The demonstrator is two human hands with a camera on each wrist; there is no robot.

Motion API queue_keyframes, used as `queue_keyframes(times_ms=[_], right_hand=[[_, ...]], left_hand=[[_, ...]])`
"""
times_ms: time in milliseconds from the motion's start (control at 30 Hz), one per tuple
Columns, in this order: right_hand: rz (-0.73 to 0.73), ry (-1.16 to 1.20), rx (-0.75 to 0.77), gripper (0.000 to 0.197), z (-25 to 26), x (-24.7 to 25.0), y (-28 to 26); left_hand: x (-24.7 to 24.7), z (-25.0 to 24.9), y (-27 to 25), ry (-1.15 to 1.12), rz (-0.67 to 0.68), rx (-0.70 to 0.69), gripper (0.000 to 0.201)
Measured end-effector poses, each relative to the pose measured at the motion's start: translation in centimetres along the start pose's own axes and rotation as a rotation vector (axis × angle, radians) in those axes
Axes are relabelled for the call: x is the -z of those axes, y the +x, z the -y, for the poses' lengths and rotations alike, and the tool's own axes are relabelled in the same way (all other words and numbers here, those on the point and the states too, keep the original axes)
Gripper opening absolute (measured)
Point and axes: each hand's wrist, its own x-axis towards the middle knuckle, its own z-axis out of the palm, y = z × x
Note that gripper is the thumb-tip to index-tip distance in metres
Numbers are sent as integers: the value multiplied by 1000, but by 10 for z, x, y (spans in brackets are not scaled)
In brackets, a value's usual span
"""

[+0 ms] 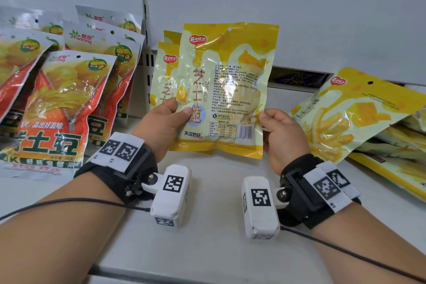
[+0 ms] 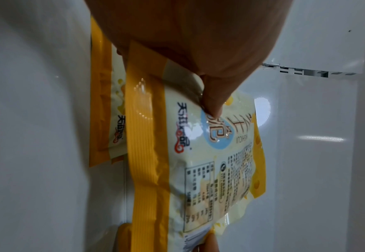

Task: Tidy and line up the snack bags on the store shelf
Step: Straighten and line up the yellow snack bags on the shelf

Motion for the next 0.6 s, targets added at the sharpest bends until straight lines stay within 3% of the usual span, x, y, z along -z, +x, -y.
queue_keyframes(times_ms=[433,600], right_hand=[[-9,102,-39,25,-1,1,2],[37,145,-39,17,-1,1,4]], left_hand=[[0,3,1,-31,34,-30,16],[0,4,1,-47,49,-36,15]])
